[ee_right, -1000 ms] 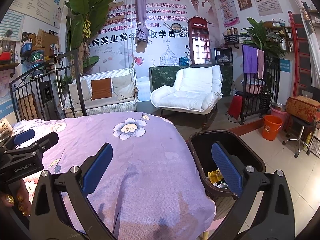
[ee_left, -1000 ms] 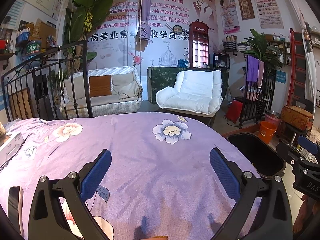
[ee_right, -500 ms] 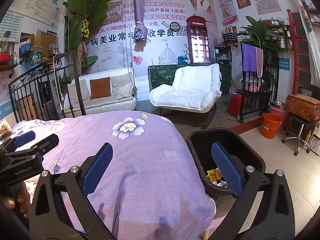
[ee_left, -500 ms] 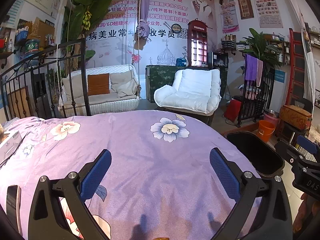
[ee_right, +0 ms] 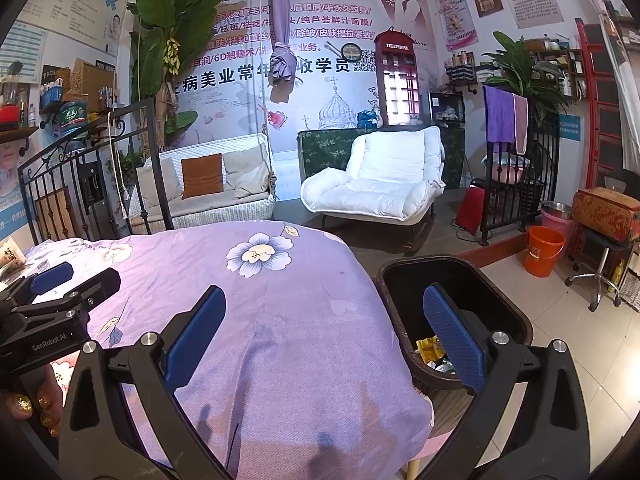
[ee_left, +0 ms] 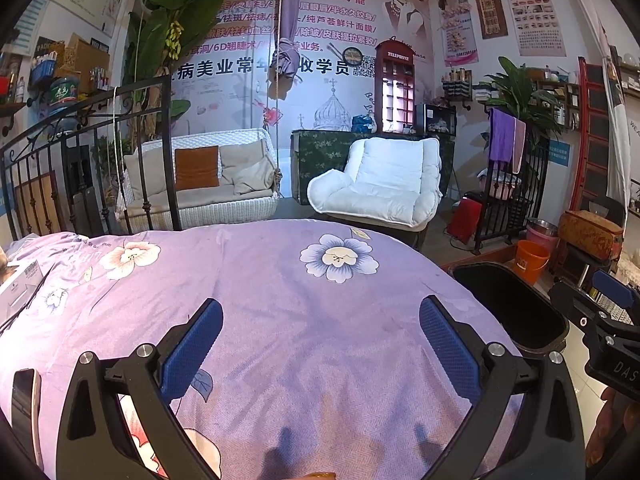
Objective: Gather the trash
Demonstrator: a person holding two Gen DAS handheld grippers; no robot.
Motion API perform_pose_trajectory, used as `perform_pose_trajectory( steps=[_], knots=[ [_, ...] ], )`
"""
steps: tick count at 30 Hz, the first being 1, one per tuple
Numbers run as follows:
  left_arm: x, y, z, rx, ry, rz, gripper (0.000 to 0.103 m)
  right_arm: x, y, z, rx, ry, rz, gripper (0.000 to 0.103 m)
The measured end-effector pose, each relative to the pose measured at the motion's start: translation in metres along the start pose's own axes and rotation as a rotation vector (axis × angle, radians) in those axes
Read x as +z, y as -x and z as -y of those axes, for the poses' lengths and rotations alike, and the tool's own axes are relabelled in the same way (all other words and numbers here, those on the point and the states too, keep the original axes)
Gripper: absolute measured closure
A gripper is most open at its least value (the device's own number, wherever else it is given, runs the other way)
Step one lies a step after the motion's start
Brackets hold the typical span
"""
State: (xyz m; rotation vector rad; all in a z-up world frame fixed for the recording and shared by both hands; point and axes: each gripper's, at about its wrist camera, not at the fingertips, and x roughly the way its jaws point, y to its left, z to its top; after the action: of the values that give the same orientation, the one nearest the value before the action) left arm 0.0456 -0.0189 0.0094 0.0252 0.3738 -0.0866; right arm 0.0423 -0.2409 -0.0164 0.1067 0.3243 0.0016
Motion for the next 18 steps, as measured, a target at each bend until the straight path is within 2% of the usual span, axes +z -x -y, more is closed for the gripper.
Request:
perform_pose_trajectory(
  steps=[18],
  knots=[
    [-0.0025, 0.0021, 0.0037, 0.002, -0.002, -0.002, 0.005, -0.0005, -0.0015, 0.0007, 0.008, 0.0, -0.006, 0.005]
  ],
)
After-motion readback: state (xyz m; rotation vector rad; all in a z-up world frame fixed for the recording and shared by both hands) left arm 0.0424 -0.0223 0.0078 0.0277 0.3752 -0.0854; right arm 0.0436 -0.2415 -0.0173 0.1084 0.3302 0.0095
